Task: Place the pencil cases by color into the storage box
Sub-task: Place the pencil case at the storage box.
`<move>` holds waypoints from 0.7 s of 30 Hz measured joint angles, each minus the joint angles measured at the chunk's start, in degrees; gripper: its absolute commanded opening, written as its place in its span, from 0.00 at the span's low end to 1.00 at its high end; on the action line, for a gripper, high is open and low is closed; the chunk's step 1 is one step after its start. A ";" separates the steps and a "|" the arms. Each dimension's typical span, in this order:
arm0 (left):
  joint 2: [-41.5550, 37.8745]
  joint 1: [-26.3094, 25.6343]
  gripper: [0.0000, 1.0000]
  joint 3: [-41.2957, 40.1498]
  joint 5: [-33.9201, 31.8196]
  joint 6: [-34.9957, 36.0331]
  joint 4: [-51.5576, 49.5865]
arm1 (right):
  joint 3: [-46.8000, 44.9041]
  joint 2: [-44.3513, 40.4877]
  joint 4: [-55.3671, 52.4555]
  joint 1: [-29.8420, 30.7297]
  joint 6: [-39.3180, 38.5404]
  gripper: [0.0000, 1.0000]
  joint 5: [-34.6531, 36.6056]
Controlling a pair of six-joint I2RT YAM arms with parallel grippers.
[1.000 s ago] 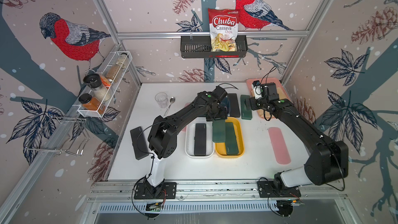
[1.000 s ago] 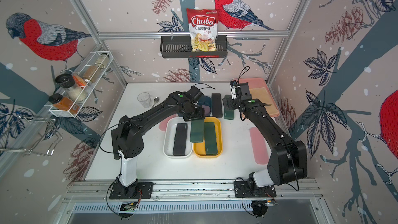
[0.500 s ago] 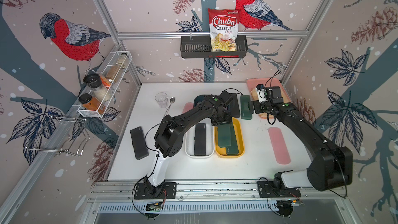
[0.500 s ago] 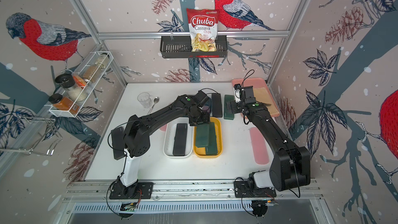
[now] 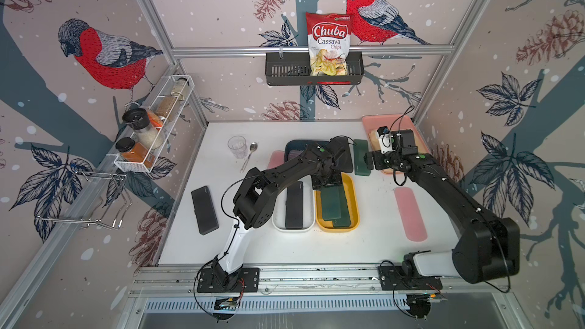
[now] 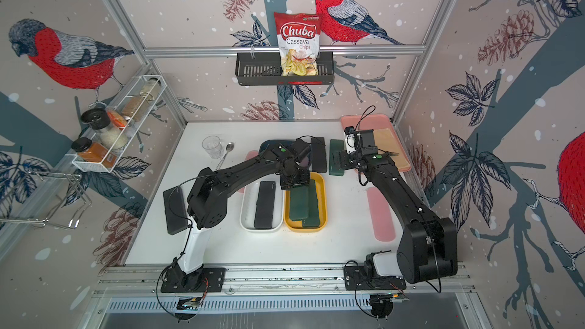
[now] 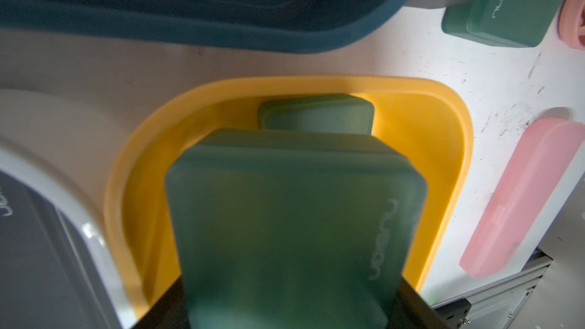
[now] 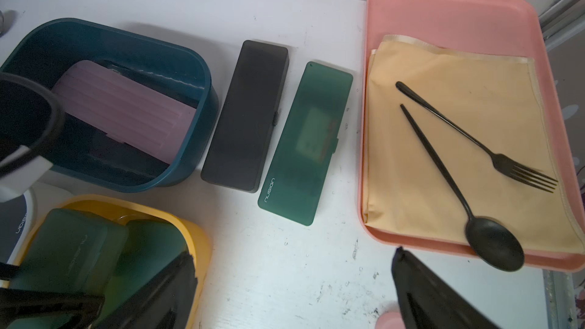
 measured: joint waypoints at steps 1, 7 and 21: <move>0.57 0.00 0.59 0.20 -0.02 0.00 -0.11 | 0.00 -0.02 0.13 -0.09 0.00 1.00 -0.17; 2.89 0.00 0.59 2.34 -0.22 0.07 -1.03 | -0.26 -0.22 0.96 -0.37 0.00 1.00 -0.66; 5.40 0.00 0.63 4.04 -1.66 0.15 -3.32 | -0.81 -0.24 1.11 -1.07 0.00 1.00 -2.01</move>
